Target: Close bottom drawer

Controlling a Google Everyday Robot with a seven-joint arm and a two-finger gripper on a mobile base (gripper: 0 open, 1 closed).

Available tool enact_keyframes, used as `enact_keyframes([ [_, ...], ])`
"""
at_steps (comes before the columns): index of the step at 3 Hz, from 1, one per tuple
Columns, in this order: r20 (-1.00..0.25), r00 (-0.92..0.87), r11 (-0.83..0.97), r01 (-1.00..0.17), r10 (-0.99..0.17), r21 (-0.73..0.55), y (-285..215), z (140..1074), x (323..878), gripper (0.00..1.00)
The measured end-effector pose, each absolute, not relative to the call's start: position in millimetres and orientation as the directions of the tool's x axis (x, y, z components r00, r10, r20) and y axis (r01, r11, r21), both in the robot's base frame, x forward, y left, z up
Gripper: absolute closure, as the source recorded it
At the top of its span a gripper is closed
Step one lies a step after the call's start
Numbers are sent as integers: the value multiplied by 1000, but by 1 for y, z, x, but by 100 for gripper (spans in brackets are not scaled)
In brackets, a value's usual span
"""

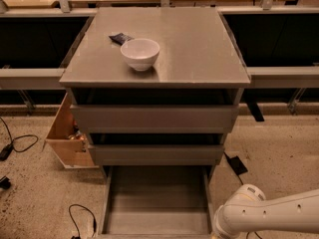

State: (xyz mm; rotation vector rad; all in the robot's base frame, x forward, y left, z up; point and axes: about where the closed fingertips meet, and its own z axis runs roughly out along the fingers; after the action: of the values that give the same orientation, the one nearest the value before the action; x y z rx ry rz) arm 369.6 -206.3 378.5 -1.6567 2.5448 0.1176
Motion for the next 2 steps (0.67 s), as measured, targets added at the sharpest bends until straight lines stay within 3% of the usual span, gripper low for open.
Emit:
enact_keyframes([
  [2, -128, -402, 403, -915, -907, 22, -204, 373, 366, 89],
])
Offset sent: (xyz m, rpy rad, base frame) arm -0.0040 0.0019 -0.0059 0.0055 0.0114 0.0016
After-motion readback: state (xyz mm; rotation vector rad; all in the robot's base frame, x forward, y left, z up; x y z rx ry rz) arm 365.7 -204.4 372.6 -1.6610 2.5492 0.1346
